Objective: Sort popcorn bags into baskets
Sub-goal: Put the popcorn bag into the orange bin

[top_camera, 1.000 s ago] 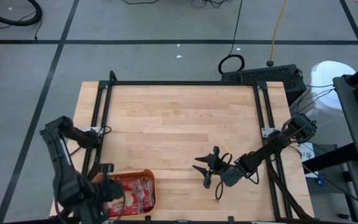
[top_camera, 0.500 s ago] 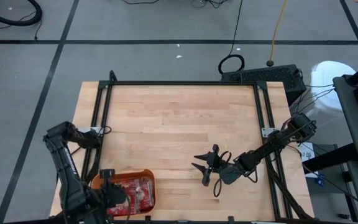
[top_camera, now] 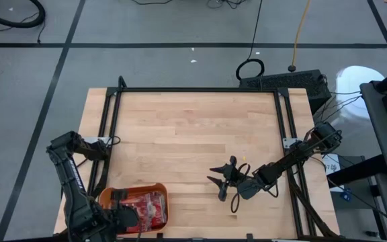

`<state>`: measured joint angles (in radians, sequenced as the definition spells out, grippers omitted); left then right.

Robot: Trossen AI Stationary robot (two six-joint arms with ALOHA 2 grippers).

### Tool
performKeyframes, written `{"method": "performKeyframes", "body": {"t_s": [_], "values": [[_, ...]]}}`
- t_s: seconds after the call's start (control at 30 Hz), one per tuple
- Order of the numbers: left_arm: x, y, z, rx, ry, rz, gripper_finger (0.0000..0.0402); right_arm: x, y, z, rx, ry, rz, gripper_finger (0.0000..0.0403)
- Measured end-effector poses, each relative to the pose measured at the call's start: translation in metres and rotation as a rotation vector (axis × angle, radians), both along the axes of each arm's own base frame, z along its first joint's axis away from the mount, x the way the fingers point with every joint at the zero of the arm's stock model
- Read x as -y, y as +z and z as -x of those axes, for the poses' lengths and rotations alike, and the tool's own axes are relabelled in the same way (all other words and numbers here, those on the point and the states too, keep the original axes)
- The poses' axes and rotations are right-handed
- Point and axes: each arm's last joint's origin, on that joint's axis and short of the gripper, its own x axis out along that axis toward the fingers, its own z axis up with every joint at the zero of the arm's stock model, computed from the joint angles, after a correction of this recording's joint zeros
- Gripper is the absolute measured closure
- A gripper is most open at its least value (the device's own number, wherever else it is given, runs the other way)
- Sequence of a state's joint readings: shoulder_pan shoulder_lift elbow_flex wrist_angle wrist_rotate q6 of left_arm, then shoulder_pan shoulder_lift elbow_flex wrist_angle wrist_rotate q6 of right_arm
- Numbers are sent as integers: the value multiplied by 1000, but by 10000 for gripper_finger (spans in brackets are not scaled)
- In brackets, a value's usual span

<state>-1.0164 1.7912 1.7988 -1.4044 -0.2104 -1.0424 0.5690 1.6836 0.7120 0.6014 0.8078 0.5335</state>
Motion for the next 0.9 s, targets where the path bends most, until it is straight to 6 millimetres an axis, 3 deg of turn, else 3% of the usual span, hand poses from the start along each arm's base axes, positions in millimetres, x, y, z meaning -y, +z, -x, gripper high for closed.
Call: {"method": "performKeyframes", "body": {"t_s": [0.4, 0.9], "values": [[2, -20, 1, -15, 12, -23, 321, 0, 0, 0, -2, 3, 6, 250], [10, -20, -2, -15, 18, 77, 312, 0, 0, 0, -5, 6, 17, 250]]}}
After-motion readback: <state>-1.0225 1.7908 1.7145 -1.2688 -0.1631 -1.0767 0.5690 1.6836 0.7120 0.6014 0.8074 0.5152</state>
